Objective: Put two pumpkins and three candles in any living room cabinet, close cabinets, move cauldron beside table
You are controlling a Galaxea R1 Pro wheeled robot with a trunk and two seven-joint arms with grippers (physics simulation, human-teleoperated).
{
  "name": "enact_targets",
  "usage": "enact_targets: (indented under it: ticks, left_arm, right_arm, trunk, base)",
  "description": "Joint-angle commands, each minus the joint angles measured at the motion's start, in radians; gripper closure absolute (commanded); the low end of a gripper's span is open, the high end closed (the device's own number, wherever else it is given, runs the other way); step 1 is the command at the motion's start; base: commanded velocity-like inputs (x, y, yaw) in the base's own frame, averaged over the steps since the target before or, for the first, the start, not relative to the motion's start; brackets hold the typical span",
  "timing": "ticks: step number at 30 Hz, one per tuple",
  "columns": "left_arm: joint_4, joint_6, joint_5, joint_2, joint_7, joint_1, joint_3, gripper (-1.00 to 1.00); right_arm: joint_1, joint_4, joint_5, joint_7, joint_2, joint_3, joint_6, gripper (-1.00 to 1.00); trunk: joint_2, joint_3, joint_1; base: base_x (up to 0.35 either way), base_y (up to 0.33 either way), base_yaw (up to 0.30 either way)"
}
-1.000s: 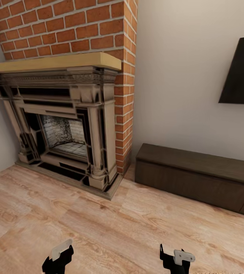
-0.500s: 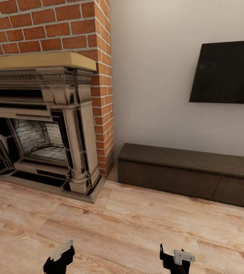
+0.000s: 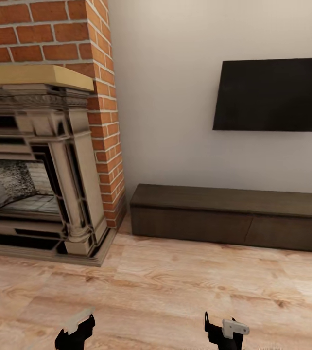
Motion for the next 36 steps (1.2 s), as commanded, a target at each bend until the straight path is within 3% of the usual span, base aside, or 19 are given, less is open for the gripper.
enact_targets:
  ticks: [1, 18, 30, 34, 35, 36]
  left_arm:
    - [-0.003, -0.001, 0.003, 0.001, 0.009, 0.000, -0.008, -1.00]
    - [-0.003, -0.001, 0.003, 0.002, 0.009, 0.000, -0.007, -1.00]
    - [-0.015, -0.017, 0.001, 0.002, 0.016, 0.000, -0.006, -1.00]
    - [-0.124, -0.119, 0.004, 0.010, 0.026, 0.000, 0.001, -1.00]
    - [-0.247, -0.190, -0.012, 0.013, 0.185, 0.024, -0.010, -1.00]
    - [-0.251, -0.190, -0.014, 0.013, 0.197, 0.025, -0.013, -1.00]
  right_arm:
    - [-0.001, 0.001, 0.001, 0.003, 0.001, -0.007, -0.004, -1.00]
    - [-0.001, 0.000, 0.002, 0.003, 0.002, -0.006, -0.004, -1.00]
    - [-0.001, 0.001, 0.004, 0.005, 0.001, -0.005, -0.005, -1.00]
    - [-0.001, 0.000, 0.003, 0.004, 0.002, -0.004, -0.005, -1.00]
    - [-0.001, 0.000, 0.003, 0.003, 0.002, -0.004, -0.005, -1.00]
    - [-0.001, 0.000, 0.003, 0.003, 0.002, -0.004, -0.005, -1.00]
  trunk:
    - [0.000, -0.001, 0.000]
    - [0.000, 0.005, 0.000]
    - [0.000, 0.005, 0.000]
    - [0.000, 0.005, 0.000]
    - [0.000, 0.005, 0.000]
    - [0.000, 0.005, 0.000]
  base:
    - [0.000, 0.000, -0.294]
    - [0.131, 0.000, -0.285]
    - [0.002, 0.000, -0.035]
    - [0.000, 0.000, 0.000]
    - [0.000, 0.000, 0.000]
    - [0.000, 0.000, 0.000]
